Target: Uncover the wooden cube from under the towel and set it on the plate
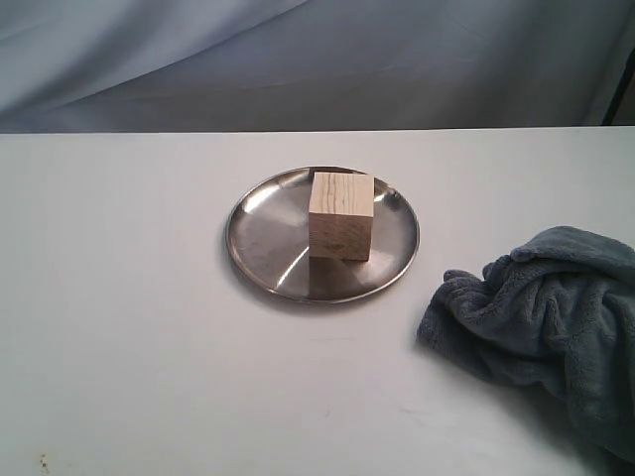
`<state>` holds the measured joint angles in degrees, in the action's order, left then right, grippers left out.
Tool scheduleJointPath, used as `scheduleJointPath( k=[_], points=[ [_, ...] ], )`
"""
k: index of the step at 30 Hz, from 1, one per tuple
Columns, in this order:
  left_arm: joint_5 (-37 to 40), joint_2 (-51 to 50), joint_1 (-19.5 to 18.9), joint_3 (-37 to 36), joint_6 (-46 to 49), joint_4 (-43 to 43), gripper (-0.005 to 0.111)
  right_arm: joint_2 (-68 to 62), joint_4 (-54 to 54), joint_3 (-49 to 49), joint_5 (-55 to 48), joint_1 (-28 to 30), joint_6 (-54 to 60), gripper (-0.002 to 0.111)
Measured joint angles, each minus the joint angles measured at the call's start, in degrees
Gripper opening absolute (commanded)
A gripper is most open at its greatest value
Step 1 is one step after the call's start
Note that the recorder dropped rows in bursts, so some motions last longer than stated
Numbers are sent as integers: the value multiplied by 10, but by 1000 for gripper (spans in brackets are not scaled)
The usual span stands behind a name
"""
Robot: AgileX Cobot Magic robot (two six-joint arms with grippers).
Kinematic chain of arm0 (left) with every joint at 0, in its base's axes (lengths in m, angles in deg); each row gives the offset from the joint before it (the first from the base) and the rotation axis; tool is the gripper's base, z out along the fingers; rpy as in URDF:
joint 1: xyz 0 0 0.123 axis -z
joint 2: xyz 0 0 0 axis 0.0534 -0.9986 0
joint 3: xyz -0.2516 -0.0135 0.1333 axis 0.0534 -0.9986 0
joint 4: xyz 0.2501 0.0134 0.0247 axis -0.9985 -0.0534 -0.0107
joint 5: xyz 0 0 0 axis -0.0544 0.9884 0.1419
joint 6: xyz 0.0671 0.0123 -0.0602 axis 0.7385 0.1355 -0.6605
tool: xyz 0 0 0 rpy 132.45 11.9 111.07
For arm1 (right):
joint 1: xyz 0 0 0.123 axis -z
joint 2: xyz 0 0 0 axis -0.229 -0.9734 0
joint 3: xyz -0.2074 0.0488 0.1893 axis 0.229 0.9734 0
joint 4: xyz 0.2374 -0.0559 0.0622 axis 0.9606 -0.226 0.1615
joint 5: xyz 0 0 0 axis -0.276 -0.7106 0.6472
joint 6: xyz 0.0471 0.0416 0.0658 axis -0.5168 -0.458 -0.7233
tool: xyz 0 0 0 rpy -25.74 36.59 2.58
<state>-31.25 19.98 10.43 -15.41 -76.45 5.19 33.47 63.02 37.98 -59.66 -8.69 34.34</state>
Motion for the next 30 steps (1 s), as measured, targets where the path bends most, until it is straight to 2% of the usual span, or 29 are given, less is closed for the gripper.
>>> scheduleJointPath(
  k=[3, 8, 30],
  points=[
    [31, 0, 0, -1, 29, 4, 1, 0, 0, 0, 0, 0, 0, 3],
    [35, 0, 0, -1, 96, 4, 1, 0, 0, 0, 0, 0, 0, 3],
    [36, 0, 0, -1, 105, 4, 1, 0, 0, 0, 0, 0, 0, 3]
  ],
)
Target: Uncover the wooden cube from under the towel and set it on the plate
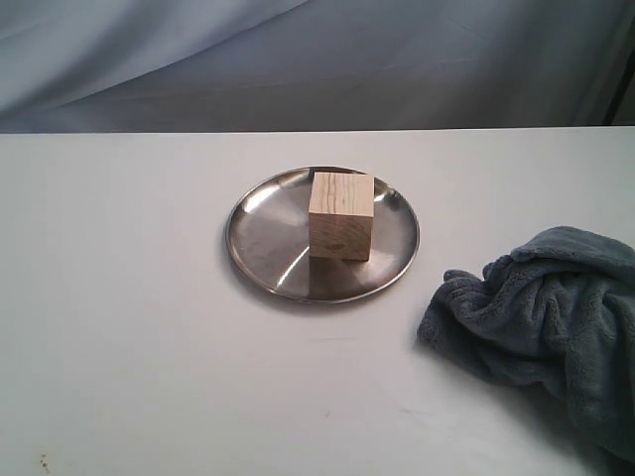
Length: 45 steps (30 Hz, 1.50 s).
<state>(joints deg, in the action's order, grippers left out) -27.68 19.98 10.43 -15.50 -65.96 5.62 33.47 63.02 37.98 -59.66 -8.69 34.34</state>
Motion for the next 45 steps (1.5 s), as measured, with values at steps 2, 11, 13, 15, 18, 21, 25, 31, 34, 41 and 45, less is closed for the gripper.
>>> scheduleJointPath(
  k=[2, 11, 13, 15, 18, 21, 25, 31, 34, 41, 45],
  points=[
    [0, 0, 0, 0, 0, 0, 1, 0, 0, 0, 0, 0, 0, 3],
    [0, 0, 0, 0, 0, 0, 1, 0, 0, 0, 0, 0, 0, 3],
    [0, 0, 0, 0, 0, 0, 1, 0, 0, 0, 0, 0, 0, 3],
    [0, 0, 0, 0, 0, 0, 1, 0, 0, 0, 0, 0, 0, 3],
    [1, 0, 0, 0, 0, 0, 1, 0, 0, 0, 0, 0, 0, 3],
    [1, 0, -12, 0, 0, 0, 1, 0, 0, 0, 0, 0, 0, 3],
    [1, 0, -45, 0, 0, 0, 1, 0, 0, 0, 0, 0, 0, 3],
    [1, 0, -62, 0, 1, 0, 1, 0, 0, 0, 0, 0, 0, 3],
    [1, 0, -63, 0, 1, 0, 1, 0, 0, 0, 0, 0, 0, 3],
    [1, 0, -63, 0, 1, 0, 1, 0, 0, 0, 0, 0, 0, 3],
    [1, 0, -63, 0, 1, 0, 1, 0, 0, 0, 0, 0, 0, 3]
  ],
)
